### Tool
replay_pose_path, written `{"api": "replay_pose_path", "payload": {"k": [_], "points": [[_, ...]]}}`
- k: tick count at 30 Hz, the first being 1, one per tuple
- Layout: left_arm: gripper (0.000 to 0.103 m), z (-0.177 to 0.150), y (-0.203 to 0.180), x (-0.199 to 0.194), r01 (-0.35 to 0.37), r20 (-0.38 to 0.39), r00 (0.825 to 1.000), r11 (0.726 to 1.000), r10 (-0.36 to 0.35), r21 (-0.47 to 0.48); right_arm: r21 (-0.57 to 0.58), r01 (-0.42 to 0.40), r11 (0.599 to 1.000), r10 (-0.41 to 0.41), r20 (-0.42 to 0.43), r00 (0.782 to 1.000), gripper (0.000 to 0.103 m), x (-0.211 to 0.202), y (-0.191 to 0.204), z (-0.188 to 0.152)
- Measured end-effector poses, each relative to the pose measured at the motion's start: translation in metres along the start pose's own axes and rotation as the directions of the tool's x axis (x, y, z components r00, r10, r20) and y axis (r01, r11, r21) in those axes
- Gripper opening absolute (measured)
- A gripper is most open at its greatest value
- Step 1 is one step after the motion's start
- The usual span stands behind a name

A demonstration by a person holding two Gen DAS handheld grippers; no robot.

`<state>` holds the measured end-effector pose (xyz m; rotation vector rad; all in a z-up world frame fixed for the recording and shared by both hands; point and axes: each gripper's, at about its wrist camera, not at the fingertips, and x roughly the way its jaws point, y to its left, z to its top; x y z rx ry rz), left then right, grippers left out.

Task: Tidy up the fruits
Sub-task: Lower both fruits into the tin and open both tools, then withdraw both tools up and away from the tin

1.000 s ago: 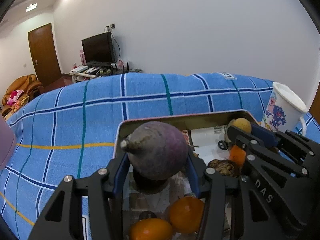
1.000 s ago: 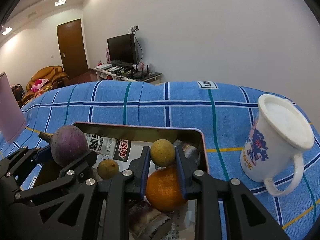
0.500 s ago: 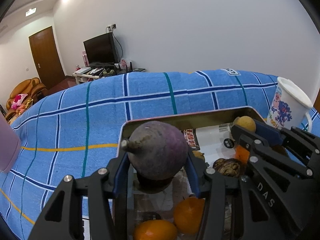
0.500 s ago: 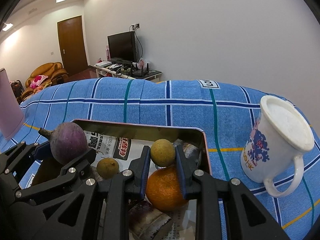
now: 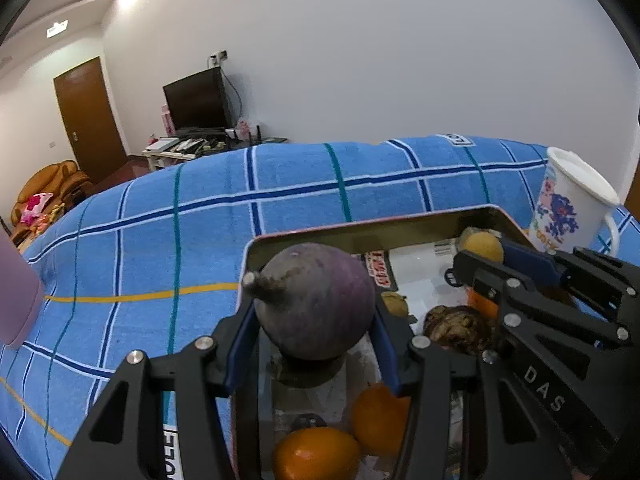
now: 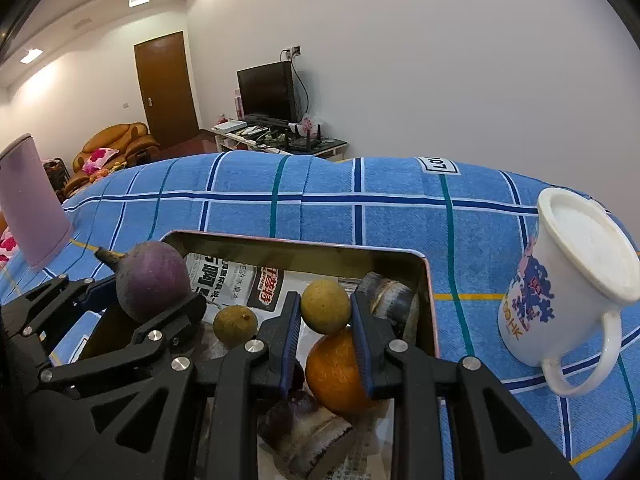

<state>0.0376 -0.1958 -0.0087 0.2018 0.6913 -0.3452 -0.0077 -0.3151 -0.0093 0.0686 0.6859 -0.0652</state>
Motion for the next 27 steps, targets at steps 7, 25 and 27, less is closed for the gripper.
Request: {"api": "replay_pose_path", "payload": {"k": [7,25,27], "points": [[0.093,0.001,-0.004,-0.032,-0.094,0.174,0.981,0.995,0.088,0.030,0.056,-0.081,0.995,0.078,0.049,0.996,0.027,-0.018,-0.018,-0.003],[0.103,-0.008,0.017,-0.066,-0.119,0.305,0.942,0.989,0.139,-0.084,0.169,-0.234,0.957,0.201,0.190,0.961,0.042,-0.047,-0.025,-0.017],[0.103,-0.009,0.017,-0.067,-0.160,0.328,0.927,0.983,0.182,-0.093,0.136,-0.174,0.975,0.136,0.256,0.957,0.043,-0.059,-0.018,-0.019]]}}
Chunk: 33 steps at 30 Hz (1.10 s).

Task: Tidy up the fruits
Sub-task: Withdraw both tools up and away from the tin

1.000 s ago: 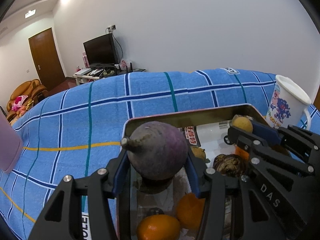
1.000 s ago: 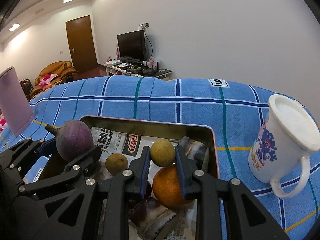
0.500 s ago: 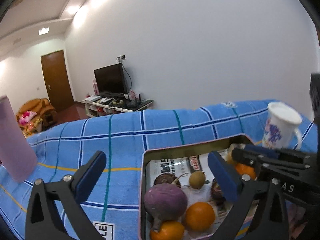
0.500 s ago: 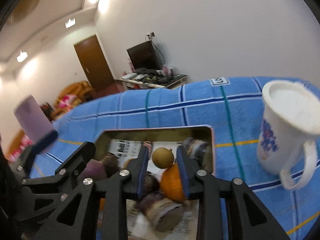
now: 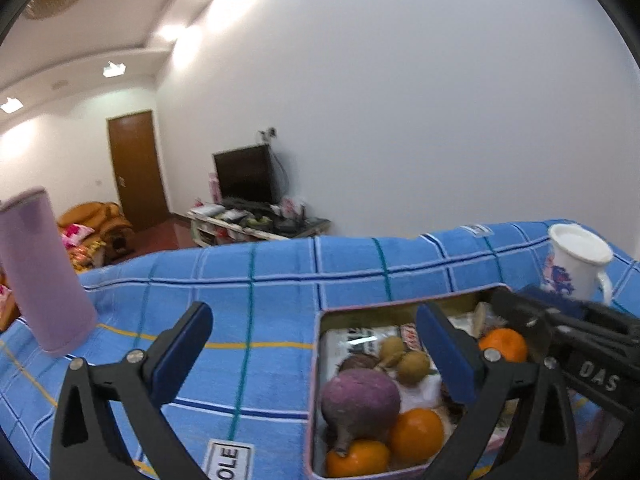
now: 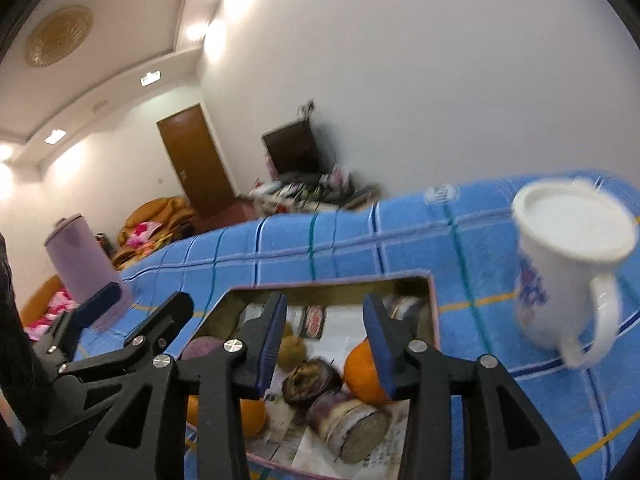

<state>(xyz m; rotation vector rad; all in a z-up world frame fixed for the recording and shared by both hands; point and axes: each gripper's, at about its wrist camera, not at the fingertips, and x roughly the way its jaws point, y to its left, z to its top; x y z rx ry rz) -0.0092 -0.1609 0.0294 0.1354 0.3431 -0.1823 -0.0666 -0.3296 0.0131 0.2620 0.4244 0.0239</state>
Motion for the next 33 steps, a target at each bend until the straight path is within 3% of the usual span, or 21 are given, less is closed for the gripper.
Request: {"api": "replay_pose_path", "payload": {"k": [4,6,9,11,15,19,22,33], "points": [[0.103,-0.001,0.001,0.004,-0.032,-0.006,0.999,0.999,0.032,-0.006,-0.052,0.107,0.993,-0.100,0.119,0.988,0.070,-0.017,0.011,-0.001],[0.103,-0.003,-0.001,0.012,-0.010,-0.055,0.998,1.000,0.010,0.004,-0.051,0.126,0.991,-0.118,0.133,0.984,0.073,-0.020,0.013,0.000],[0.103,-0.010,-0.008,0.026,-0.002,-0.148,0.989,0.999,0.009,0.044,-0.046,0.134,0.990,-0.130,0.088,0.988,0.073,-0.014,0.012,0.000],[0.103,-0.012,-0.009,0.028,-0.002,-0.161,0.987,0.999,0.010,0.053,-0.041,0.129,0.991,-0.126,0.061,0.990,0.073,-0.011,0.009,-0.001],[0.103,-0.012,-0.003,0.022,-0.020,-0.127,0.992,1.000,0.023,0.024,-0.062,0.166,0.984,-0.154,0.166,0.974,0.073,-0.029,0.014,0.000],[0.103,-0.008,0.010,0.008,-0.049,-0.029,0.998,0.998,0.048,-0.037,-0.084,0.229,0.970,-0.192,0.319,0.928,0.074,-0.055,0.025,-0.002],[0.103,-0.010,0.015,-0.004,-0.069,0.029,0.997,0.997,0.071,-0.042,-0.060,0.221,0.973,-0.190,0.323,0.927,0.074,-0.061,0.024,-0.003],[0.103,-0.019,0.031,-0.029,-0.013,0.051,0.999,0.996,0.017,-0.090,-0.054,0.256,0.965,-0.220,0.365,0.905,0.074,-0.089,0.035,-0.013]]}}
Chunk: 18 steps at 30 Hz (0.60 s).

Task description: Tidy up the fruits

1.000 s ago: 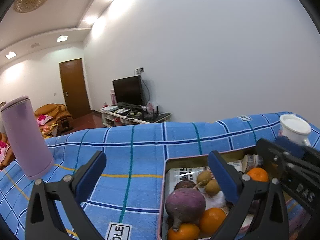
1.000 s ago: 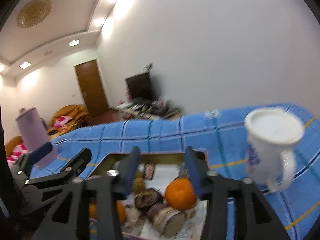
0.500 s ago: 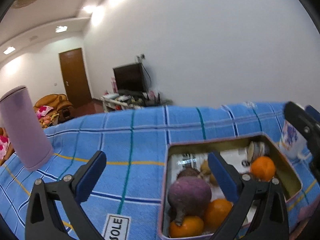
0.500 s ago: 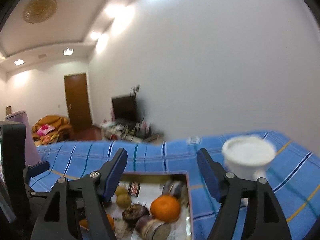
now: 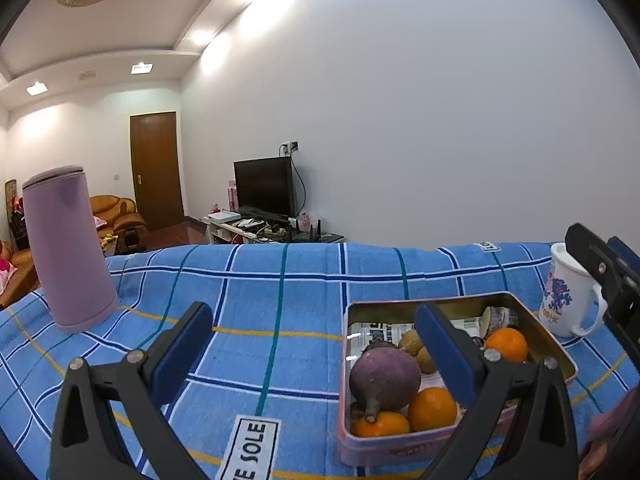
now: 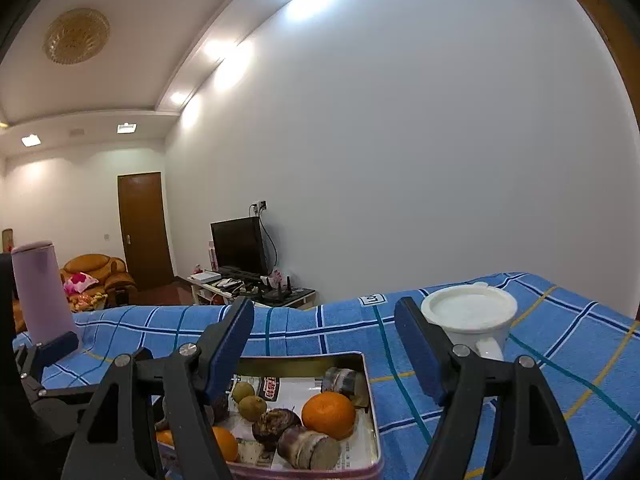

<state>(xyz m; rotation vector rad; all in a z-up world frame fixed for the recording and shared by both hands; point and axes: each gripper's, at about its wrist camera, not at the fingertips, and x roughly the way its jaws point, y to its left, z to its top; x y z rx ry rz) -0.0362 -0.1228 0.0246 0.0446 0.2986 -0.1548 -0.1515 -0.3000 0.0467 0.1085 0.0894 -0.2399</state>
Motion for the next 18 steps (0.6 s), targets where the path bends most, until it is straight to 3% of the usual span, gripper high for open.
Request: {"api": "replay_pose_path", "payload": {"k": [5,9,18], "points": [[0.103,-0.003,0.002,-0.012,0.012,0.010,1.000,1.000,-0.012,-0.002,-0.025,0.019,0.999,-0.019,0.024,1.000,0.075,-0.021,0.004,0.001],[0.103,-0.006,0.004,-0.021,0.019,0.022,1.000,1.000,-0.019,0.001,-0.031,0.032,0.999,-0.031,0.035,0.999,0.082,-0.032,0.003,0.002],[0.103,-0.009,0.006,-0.038,0.034,0.040,0.999,0.999,-0.034,0.004,-0.038,0.054,0.998,-0.053,0.046,0.998,0.082,-0.048,0.002,0.003]]}}
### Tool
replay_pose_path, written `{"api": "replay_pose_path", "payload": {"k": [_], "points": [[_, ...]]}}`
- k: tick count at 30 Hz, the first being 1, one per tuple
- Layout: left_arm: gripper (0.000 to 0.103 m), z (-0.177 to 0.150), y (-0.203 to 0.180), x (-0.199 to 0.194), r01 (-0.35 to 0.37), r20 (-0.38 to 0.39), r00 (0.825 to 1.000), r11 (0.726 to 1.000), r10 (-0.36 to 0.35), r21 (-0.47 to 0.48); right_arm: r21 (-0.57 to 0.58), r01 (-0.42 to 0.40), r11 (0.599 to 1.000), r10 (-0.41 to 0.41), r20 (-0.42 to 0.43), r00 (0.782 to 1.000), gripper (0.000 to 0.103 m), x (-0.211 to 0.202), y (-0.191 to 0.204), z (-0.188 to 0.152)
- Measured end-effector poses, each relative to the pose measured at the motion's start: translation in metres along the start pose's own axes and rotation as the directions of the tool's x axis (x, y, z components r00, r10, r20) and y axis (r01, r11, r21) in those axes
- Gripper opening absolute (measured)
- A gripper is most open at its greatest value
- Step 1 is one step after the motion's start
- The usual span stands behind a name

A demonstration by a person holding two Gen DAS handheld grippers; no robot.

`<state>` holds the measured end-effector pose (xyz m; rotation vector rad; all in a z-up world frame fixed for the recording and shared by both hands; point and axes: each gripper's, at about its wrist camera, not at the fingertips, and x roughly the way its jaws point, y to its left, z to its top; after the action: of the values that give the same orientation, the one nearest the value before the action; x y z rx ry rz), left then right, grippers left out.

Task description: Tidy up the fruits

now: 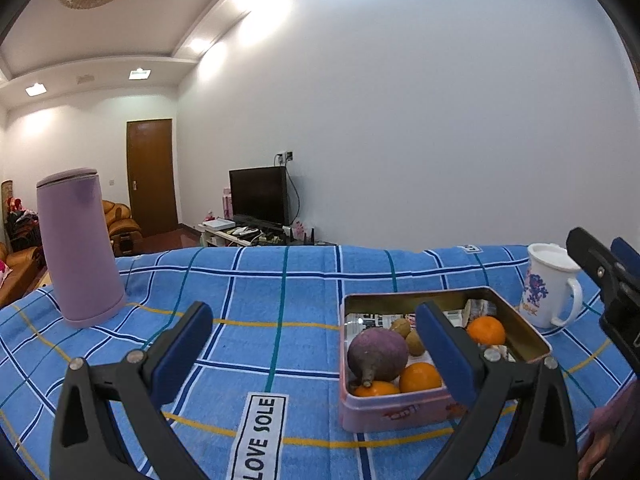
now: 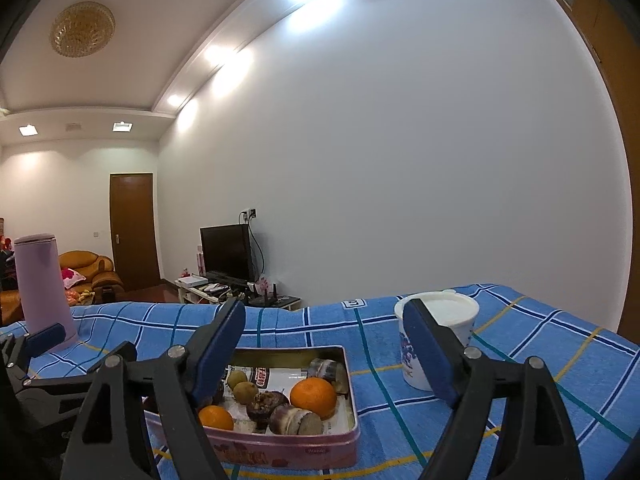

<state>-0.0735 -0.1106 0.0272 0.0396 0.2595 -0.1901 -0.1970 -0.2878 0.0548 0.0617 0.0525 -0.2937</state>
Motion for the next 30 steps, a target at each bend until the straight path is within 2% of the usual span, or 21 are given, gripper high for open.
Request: {"api": "replay_pose_path", "payload": {"k": [10,30], "points": [[0.103,-0.002,-0.001,-0.009,0.004,0.012,1.000,1.000,-0.004,0.012,-0.036,0.009,0.999,-0.008,0.042,0.999,0.083,-0.019,0.010,0.002],[0.103,-0.002,0.000,-0.006,-0.001,0.000,1.000,1.000,0.001,0.010,-0.026,0.012,1.000,-0.011,0.024,1.000,0.085,-0.016,0.008,0.001]]}}
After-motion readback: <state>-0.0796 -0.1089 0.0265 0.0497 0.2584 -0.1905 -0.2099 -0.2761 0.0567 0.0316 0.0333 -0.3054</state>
